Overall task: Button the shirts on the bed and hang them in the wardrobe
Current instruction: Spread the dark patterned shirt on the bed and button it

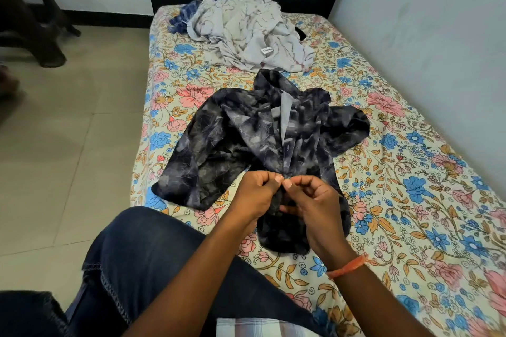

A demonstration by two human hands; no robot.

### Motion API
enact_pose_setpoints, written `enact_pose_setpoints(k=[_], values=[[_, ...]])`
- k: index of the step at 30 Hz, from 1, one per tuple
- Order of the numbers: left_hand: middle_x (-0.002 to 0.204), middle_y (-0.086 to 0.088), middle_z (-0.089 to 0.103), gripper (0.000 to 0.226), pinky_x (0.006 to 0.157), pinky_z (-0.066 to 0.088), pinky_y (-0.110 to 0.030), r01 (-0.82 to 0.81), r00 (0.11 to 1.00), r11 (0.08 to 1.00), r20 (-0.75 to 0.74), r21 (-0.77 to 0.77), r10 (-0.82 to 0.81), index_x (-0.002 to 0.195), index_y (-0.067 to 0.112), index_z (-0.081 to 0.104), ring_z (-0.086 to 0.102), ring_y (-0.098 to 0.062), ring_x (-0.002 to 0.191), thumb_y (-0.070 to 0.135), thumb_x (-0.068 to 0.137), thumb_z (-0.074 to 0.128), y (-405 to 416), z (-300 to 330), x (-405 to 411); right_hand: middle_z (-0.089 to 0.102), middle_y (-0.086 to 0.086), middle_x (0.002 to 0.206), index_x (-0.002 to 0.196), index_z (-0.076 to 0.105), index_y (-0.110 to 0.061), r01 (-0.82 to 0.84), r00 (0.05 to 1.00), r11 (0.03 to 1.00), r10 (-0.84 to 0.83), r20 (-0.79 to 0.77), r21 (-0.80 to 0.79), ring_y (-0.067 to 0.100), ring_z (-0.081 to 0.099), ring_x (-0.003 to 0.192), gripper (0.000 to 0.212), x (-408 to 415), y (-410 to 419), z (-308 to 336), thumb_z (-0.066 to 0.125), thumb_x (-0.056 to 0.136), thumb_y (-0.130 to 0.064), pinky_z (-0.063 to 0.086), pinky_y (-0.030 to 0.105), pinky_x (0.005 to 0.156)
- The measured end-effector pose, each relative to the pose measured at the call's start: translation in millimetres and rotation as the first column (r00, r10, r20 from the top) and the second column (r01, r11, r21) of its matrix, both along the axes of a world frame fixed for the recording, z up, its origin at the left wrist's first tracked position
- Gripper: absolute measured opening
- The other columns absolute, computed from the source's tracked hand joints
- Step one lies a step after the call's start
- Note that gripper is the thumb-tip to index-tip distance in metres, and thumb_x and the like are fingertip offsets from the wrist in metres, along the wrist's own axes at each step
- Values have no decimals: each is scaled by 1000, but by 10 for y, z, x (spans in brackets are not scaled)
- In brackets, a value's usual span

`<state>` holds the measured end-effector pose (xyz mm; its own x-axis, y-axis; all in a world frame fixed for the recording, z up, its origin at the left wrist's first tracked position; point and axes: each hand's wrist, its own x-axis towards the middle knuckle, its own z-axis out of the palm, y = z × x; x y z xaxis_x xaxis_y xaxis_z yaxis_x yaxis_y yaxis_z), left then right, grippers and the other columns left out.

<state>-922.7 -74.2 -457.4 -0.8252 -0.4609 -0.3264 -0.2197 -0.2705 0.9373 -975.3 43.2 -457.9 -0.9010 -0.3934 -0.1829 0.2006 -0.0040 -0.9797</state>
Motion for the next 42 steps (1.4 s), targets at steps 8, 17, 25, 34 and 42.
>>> enact_pose_setpoints(k=[8,17,25,34,42], values=[[91,-12,72,21,74,58,-28,71,997,907,-51,414,-55,105,0,67,70,-18,84,11,101,50,-38,20,31,69,15,85,89,70,-9,-41,993,991,55,101,-130,28,63,87,10,-84,-29,-80,74,79,-8,52,44,89],[91,-6,74,22,66,56,-29,133,991,896,-69,424,-115,98,11,70,69,-15,82,16,101,50,-23,75,74,69,10,84,96,65,-4,7,951,965,74,299,-263,21,64,79,20,-179,24,-142,67,78,-13,59,27,70],[93,-10,76,21,86,57,-34,-21,999,987,-23,162,25,98,9,74,73,-24,94,19,100,55,140,5,-10,74,14,92,97,67,-6,-30,984,994,47,170,-101,25,71,85,35,-210,24,-71,80,68,-21,57,41,80],[107,-5,51,17,75,48,-37,250,967,273,253,-929,-25,98,11,64,47,-23,94,25,92,57,216,-212,11,71,-2,78,87,69,-22,144,943,938,-33,-331,317,17,69,71,12,-520,-156,-117,78,83,-30,59,36,60],[103,-1,67,27,82,42,-41,358,928,4,356,-934,-108,107,19,59,55,-24,102,38,98,43,-4,-124,-114,73,15,88,100,70,-5,102,995,955,-102,-14,280,25,70,79,26,-691,-356,-387,80,81,-20,59,44,72]])
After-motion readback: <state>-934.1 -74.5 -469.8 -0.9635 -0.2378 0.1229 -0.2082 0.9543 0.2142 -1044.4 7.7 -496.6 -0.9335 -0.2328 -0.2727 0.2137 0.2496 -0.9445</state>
